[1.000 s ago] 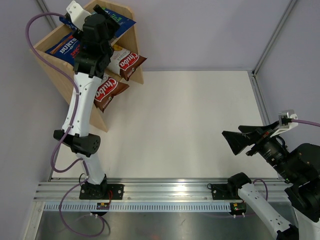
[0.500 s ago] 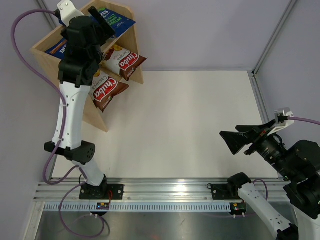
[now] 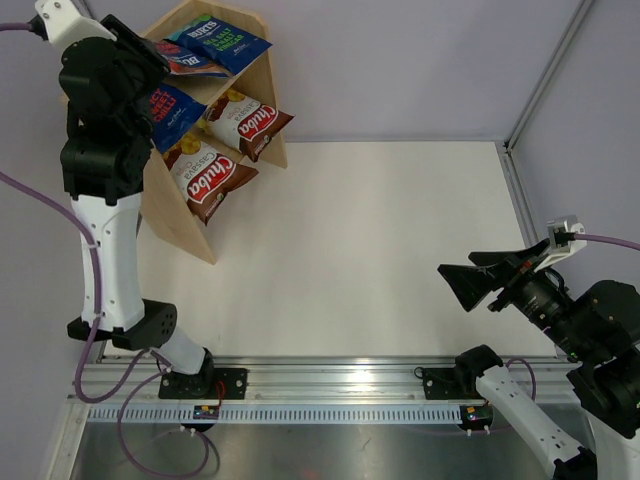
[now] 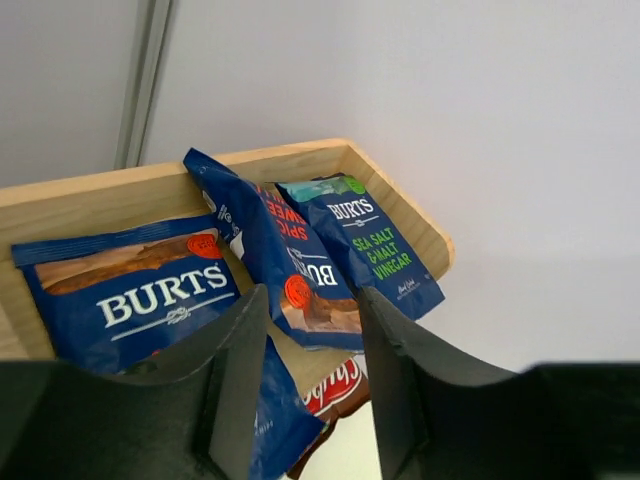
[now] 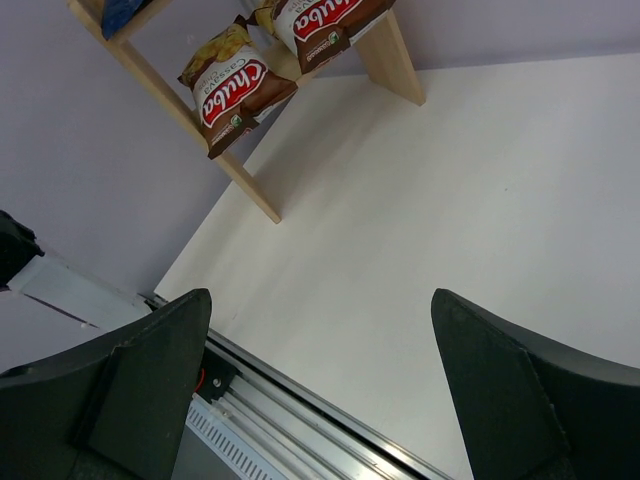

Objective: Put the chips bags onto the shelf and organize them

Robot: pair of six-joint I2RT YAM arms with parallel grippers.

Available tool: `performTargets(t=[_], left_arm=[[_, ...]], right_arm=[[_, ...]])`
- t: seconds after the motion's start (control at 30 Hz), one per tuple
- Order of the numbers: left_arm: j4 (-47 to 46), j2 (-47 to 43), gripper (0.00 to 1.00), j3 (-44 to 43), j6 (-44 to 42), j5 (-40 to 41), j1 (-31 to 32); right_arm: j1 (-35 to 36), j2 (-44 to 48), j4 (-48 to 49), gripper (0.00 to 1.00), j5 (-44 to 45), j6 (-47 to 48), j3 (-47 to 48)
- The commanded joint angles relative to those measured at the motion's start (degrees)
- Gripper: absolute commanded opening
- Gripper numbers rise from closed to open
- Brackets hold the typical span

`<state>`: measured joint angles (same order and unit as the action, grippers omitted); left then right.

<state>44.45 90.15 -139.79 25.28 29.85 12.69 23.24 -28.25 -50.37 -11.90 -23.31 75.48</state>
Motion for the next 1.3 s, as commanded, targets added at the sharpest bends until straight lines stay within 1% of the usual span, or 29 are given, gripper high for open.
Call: performTargets(t=[0.0, 0.1, 0.2, 0.23, 0.3, 0.33, 0.43, 0.47, 0.57, 0.7, 0.87, 0.93, 0.97, 1.0, 1.07, 1.13, 1.2, 1.27], left_arm=[[-3.6, 5.5, 0.43, -0.9, -0.4, -8.7, -3.1], [-8.6, 7.8, 0.31, 0.2, -1.1, -7.9, -4.5], [-13.9, 8.9, 0.24, 1.7, -0.9, -10.1, -7.2], [-15.6, 9.0, 0.23, 2.6, -1.8, -11.0, -8.3], [-17.4, 9.9, 0.22, 2.4, -0.6, -11.3, -9.7], [-18.0, 10.3, 0.22, 2.4, -0.4, -12.3, -11.1], [-19.8, 11.8, 0.22, 1.9, -0.2, -14.5, -12.7], [-19.8, 12.3, 0.22, 1.2, 0.0, -15.0, -14.0], [-18.3, 13.9, 0.21, 0.7, 0.3, -16.3, -14.9], [-18.7, 13.3, 0.20, 5.7, 0.7, -16.9, -14.9], [-15.4, 13.9, 0.14, 7.2, 1.8, -14.9, -15.0], [-11.9, 14.4, 0.12, 6.7, 2.1, -13.0, -15.1], [-10.9, 14.4, 0.08, 6.9, 2.1, -12.1, -15.0], [-9.5, 13.5, 0.07, 7.2, 2.6, -11.0, -15.0], [-10.3, 11.9, 0.06, 10.2, 2.4, -11.6, -15.0], [-11.2, 10.7, 0.05, 10.9, 2.2, -12.9, -15.0], [-9.4, 11.2, 0.05, 8.9, 2.7, -13.9, -15.0], [-9.6, 11.2, 0.06, 8.4, 2.8, -15.3, -15.0]], right_arm=[[0.0, -0.4, 2.9, 0.99, -2.0, -0.4, -0.1], [0.0, -0.2, 2.8, 0.99, -2.1, -0.4, -0.1], [-0.1, -0.1, 2.5, 0.99, -2.0, -0.2, -0.3], [0.0, -0.1, 2.4, 0.99, -1.9, -0.1, -0.5], [0.0, -0.1, 2.6, 1.00, -1.7, -0.1, -1.0], [0.0, -0.1, 2.6, 0.99, -1.6, -0.1, -1.2], [-0.1, -0.5, 3.3, 1.00, -2.1, -0.2, -1.7], [0.0, -0.8, 3.3, 1.00, -2.2, -0.1, -1.7], [0.0, -0.8, 4.3, 0.99, -2.4, -0.4, -2.4], [0.0, -1.1, 4.9, 1.00, -3.2, -0.9, -3.1], [0.0, -1.2, 4.7, 1.00, -3.3, -0.9, -2.6], [0.0, -1.2, 4.5, 0.99, -3.2, -0.9, -2.7], [0.0, -1.0, 4.4, 0.99, -3.0, -0.8, -2.6], [-0.1, -0.9, 4.4, 0.99, -3.0, -0.9, -2.5], [0.0, -1.0, 4.4, 1.00, -3.2, -0.8, -2.4], [0.0, -1.2, 4.5, 1.00, -3.4, -0.9, -2.4], [0.0, -1.1, 4.8, 0.99, -3.6, -1.1, -2.7], [0.0, -1.0, 5.1, 0.99, -3.7, -1.3, -3.1]])
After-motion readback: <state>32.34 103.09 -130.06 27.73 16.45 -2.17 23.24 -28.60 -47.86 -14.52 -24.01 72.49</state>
